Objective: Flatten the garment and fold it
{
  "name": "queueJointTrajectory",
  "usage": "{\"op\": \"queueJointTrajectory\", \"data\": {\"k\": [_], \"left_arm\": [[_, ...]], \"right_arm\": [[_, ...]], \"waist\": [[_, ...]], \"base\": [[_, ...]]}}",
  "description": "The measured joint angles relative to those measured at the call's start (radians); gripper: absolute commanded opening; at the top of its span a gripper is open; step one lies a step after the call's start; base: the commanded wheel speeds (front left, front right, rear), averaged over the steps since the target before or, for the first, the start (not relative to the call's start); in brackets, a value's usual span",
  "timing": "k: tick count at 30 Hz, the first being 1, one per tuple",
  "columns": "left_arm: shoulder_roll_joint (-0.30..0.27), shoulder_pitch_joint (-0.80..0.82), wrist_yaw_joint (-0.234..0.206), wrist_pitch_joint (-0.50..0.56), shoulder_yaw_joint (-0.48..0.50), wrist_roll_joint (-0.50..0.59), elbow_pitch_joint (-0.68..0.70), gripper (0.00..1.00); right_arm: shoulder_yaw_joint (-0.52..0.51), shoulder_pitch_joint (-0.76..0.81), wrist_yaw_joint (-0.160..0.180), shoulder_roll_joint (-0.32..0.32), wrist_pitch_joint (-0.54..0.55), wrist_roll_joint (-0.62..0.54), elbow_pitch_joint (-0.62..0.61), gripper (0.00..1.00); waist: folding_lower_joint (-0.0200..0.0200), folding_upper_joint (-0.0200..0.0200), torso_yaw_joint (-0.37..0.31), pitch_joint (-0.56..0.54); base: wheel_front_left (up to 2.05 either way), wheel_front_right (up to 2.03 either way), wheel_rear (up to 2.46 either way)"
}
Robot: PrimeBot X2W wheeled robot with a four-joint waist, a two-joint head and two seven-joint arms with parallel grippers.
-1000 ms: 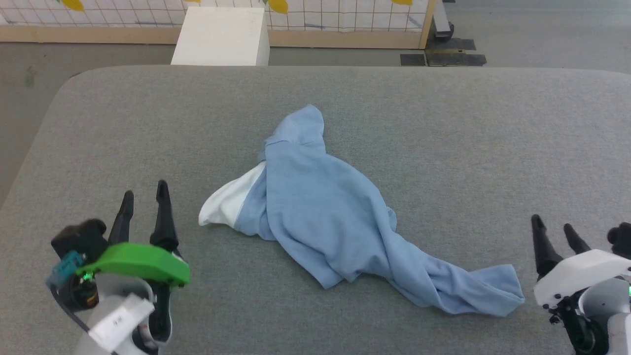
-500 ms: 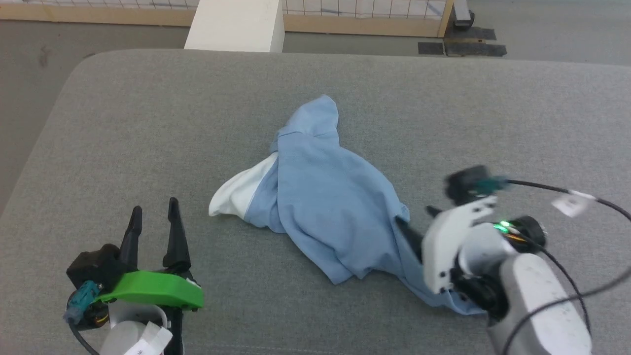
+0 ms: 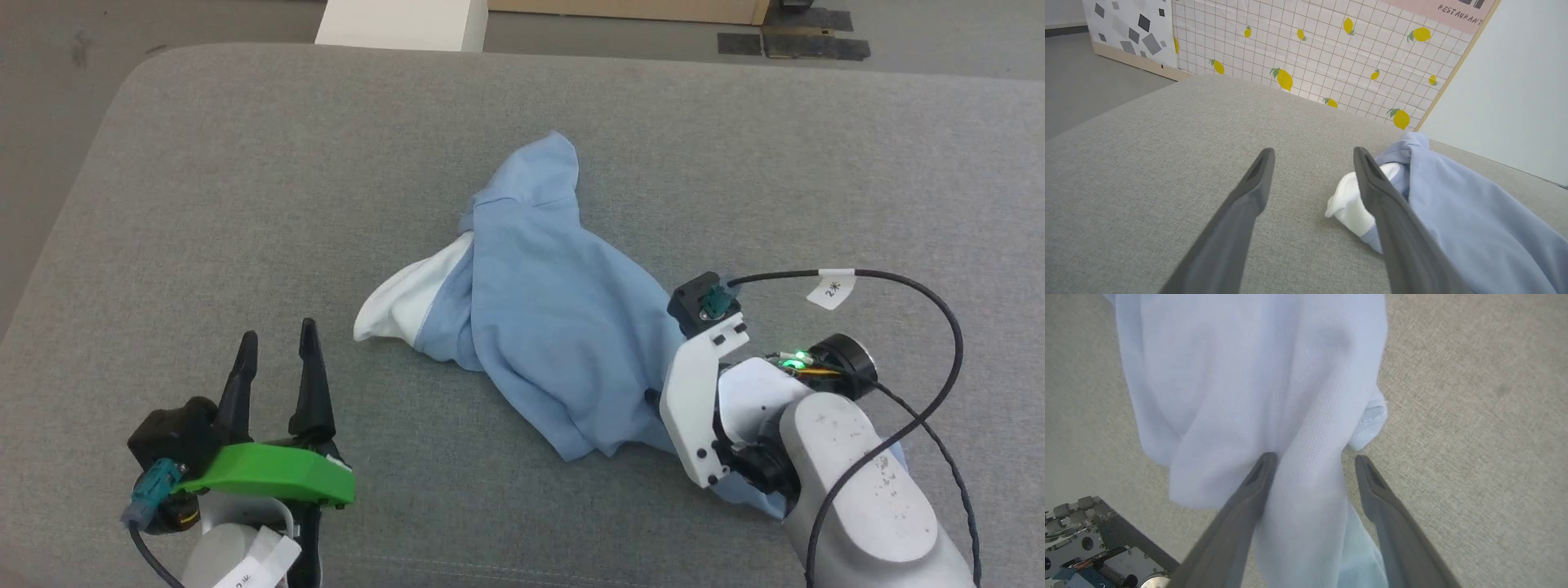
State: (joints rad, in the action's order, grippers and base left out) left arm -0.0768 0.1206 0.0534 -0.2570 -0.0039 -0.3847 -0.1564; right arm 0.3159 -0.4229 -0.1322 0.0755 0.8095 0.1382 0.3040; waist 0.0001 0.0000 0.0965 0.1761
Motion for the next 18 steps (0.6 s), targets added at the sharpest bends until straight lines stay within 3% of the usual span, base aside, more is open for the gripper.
{"op": "queueJointTrajectory", "data": {"k": [1,2,3,11,14,18], "left_arm": [[0.003,0.003,0.003,0.000,0.001,0.002,-0.001,1.00],[0.005,0.005,0.007,0.000,0.003,0.006,-0.003,1.00],[0.007,0.005,0.009,0.000,0.006,0.008,-0.005,1.00],[0.012,0.006,0.025,0.000,0.019,0.027,-0.025,1.00],[0.015,0.009,0.028,0.000,0.016,0.031,-0.034,1.00],[0.016,0.015,0.035,0.000,0.009,0.033,-0.048,1.00]], "right_arm": [[0.002,-0.003,0.000,0.000,0.000,0.000,0.009,0.52],[0.002,-0.006,0.000,0.000,-0.010,0.001,0.016,0.15],[0.002,-0.009,0.000,0.000,-0.028,0.002,0.019,0.00],[-0.077,-0.041,0.000,-0.010,-0.110,0.042,-0.002,0.00],[-0.192,-0.050,0.000,-0.015,-0.154,0.041,-0.057,0.00],[-0.419,-0.034,0.000,-0.009,-0.187,0.007,-0.151,0.00]], "waist": [[0.0000,0.0000,0.002,0.003],[0.0000,0.0000,0.003,0.006],[0.0000,0.0000,0.004,0.008],[0.0000,0.0000,-0.011,0.002],[0.0000,0.0000,-0.020,-0.006],[-0.0001,0.0000,-0.031,-0.020]], "base": [[0.00,0.00,0.00],[0.00,0.00,0.00],[0.00,0.00,0.00],[0.00,0.00,0.00],[0.00,0.00,0.00],[0.00,0.00,0.00]]}}
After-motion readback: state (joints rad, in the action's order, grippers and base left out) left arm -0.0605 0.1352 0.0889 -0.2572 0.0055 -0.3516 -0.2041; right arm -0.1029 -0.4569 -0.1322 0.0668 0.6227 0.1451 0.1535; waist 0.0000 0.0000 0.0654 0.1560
